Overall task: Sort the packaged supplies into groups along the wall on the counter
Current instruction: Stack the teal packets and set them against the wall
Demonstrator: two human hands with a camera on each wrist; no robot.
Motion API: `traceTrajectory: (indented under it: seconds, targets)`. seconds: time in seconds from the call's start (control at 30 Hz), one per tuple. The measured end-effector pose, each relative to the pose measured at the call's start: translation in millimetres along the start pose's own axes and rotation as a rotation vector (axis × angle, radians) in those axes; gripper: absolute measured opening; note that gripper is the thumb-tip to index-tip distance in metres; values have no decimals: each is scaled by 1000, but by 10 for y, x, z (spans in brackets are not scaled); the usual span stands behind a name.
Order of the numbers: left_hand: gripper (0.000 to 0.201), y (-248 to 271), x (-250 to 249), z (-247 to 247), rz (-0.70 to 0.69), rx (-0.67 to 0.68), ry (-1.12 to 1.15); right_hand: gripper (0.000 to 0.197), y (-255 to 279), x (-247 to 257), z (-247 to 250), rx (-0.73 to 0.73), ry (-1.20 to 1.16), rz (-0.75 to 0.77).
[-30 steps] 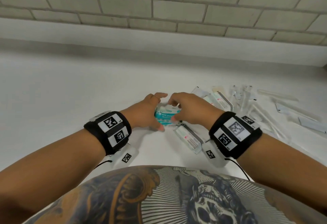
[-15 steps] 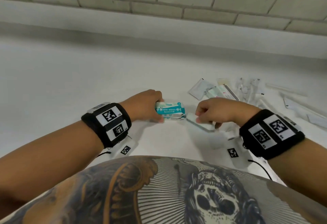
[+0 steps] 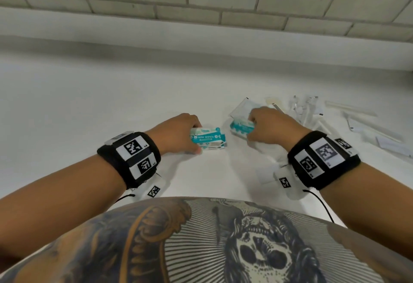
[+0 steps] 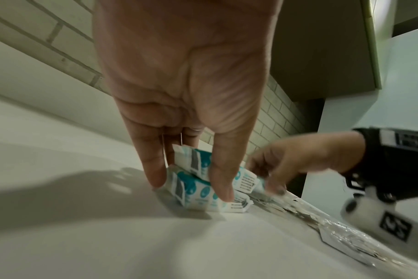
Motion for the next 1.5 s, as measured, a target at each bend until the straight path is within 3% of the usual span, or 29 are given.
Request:
traceTrajectory:
  seconds: [0.13,0.27,0.33,0.4,0.53,0.63,0.7,0.9,0.97,1.03,1.07,1.13,1.27,1.33,1.43,1.5]
  targets:
    - [96,29,-1,18,49,-11,185,40,34,337,387,-200,-149,183]
    - [110,64,-14,62,25,-48,336,53,60,750,251,-108,-90,345]
    - [104,97,2,82,21,-63,348,61,29,717,200,-87,-124,336]
    - [84,114,-4,92,5,-76,304,59,5,517,279,-152,-174,262]
    - [42,125,-18,80,-15,-131,185,61,-57,-87,382,-294,-132,-44]
    - [36,105,-30,63,-15,-144,141,83,-87,-426,146,-142,-32,-200]
    - [36,94,-34,65,-13,-137,117,86,-94,-554,-23,-64,-23,-240]
    - [39,77,-31,85,7,-111,92,34,23,-536,207,-299,-243,-168]
    - [38,76,-31,85,15,-101,89,31,70,-400,240,-179,-332,-116]
    - [38,77,-33,85,22,-92,82,36,73,-294,97,73,-373,-92]
    - [37,78,-38,85,23,-89,79,40,87,-262,-4,191,-365,-105]
    - [38,77,-43,88,22,-87,70,47,97,-274,-155,296,-273,-151]
    - [40,77,-42,83,27,-88,61,34,147,-249,-77,260,98,-95]
    - [41,70,-46,84,28,-86,53,22,153,-223,37,195,170,-33]
    - [40,64,-46,86,29,-78,50,49,174,-113,28,147,4,118]
    - [40,72,-52,90,27,-77,55,62,209,20,-112,171,56,232]
Point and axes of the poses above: each hand's wrist, its own y-axis away from the middle knuckle, its own z-axis out of the back of the hand, x = y × z, the point moved 5 cm from there along -y, towards the middle knuckle, and after that the axes turned 4 degrees about y, right-handed, at the moved point
